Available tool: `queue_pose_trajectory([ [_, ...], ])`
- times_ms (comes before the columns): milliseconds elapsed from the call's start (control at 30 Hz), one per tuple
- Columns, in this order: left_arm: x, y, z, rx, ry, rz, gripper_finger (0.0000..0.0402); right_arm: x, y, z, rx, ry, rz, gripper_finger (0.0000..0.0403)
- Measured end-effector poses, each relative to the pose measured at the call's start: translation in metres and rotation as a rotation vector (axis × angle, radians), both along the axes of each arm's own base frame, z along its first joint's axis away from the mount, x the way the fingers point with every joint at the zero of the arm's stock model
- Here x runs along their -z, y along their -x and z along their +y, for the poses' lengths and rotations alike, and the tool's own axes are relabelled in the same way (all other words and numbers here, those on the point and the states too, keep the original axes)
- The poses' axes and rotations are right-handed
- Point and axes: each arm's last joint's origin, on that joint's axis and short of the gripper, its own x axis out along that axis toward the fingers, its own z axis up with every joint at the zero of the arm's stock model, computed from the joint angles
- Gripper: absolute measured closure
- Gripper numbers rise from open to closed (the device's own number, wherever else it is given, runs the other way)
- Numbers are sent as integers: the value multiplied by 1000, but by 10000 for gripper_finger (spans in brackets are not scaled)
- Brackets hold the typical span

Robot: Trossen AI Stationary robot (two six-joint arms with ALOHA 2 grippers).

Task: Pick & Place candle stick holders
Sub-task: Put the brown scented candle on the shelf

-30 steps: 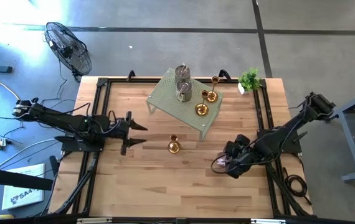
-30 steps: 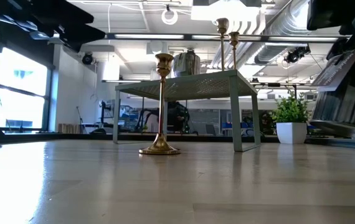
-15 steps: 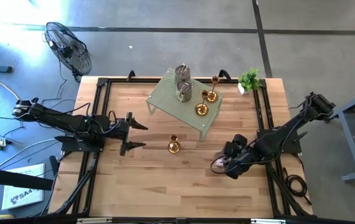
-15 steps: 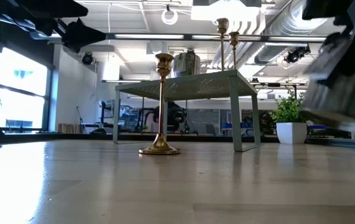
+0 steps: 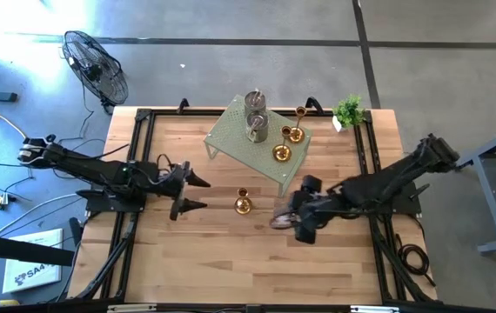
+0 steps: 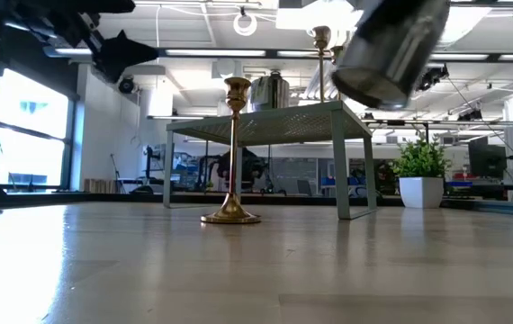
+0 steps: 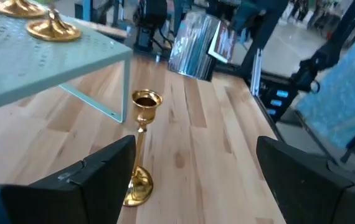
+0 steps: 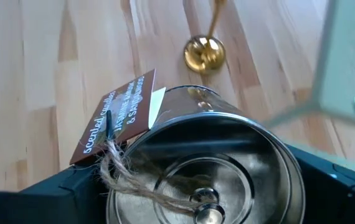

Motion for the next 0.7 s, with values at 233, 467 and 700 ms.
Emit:
queue_pose_trajectory([
  [233,-16,-37,-11,129,-116,110,77,-20,-59,13,-138,14,-2,58],
  [467,-23,-75,-21,250,-228,164,77,-39,-89,25,-192,60,20,58],
  [700,-29,-104,-29,326,-217,172,77,-41,-104,30,-196,101,30,58],
])
